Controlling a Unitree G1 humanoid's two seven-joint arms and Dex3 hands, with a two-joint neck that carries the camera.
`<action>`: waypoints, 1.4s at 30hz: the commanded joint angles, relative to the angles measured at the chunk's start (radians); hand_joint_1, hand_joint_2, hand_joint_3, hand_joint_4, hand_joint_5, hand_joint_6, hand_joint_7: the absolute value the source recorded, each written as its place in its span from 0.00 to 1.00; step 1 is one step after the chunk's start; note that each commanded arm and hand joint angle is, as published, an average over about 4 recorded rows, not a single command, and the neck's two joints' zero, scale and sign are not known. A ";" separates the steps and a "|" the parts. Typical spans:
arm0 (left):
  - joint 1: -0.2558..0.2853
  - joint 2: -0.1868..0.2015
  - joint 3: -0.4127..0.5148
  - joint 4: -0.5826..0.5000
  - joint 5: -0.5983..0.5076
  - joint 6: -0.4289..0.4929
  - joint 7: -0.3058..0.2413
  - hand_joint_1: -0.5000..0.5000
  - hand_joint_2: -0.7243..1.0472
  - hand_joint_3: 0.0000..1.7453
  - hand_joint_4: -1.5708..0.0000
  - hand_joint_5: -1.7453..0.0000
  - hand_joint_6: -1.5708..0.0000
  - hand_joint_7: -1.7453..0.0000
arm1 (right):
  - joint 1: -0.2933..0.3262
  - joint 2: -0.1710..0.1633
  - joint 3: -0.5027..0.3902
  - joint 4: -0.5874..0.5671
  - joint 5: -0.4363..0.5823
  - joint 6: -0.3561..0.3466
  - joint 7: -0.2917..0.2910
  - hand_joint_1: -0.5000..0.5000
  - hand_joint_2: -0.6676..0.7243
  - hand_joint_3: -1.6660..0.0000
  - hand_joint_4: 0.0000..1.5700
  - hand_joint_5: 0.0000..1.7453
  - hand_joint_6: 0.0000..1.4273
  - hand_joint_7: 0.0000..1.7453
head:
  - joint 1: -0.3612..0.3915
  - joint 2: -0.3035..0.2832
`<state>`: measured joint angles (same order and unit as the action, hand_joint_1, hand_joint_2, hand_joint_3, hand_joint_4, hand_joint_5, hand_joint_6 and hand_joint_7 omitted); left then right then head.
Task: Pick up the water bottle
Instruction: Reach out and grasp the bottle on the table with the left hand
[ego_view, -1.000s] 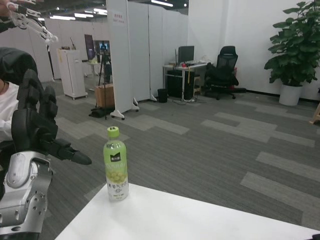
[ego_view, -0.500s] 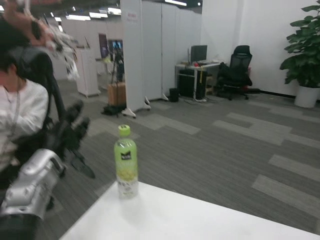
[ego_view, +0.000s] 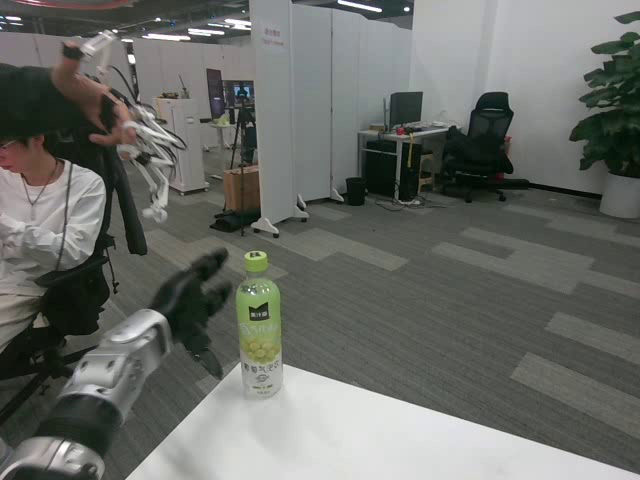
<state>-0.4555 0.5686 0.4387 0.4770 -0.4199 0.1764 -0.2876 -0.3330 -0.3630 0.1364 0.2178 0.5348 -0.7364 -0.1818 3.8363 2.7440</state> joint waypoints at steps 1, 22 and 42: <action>-0.058 0.027 -0.051 0.116 -0.001 -0.007 -0.012 0.02 0.00 0.05 1.00 1.00 1.00 1.00 | -0.018 -0.005 0.004 0.008 0.005 -0.006 0.001 0.04 1.00 1.00 0.00 0.00 0.00 0.00 | -0.004 -0.002; -0.234 0.078 -0.227 0.456 -0.049 -0.112 -0.010 0.02 0.00 0.05 1.00 1.00 1.00 1.00 | -0.036 -0.004 0.034 0.035 0.012 -0.006 0.001 0.04 1.00 1.00 0.00 0.00 0.00 0.00 | 0.025 0.006; -0.318 0.063 -0.368 0.565 -0.099 -0.130 0.015 0.02 0.05 0.05 1.00 1.00 1.00 1.00 | -0.041 0.003 0.042 0.050 0.014 -0.006 0.001 0.04 1.00 1.00 0.00 0.00 0.00 0.00 | 0.012 -0.010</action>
<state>-0.7544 0.6332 0.0834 1.0263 -0.5119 0.0482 -0.2784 -0.3526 -0.3626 0.1766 0.2600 0.5441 -0.7370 -0.1819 3.8482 2.7346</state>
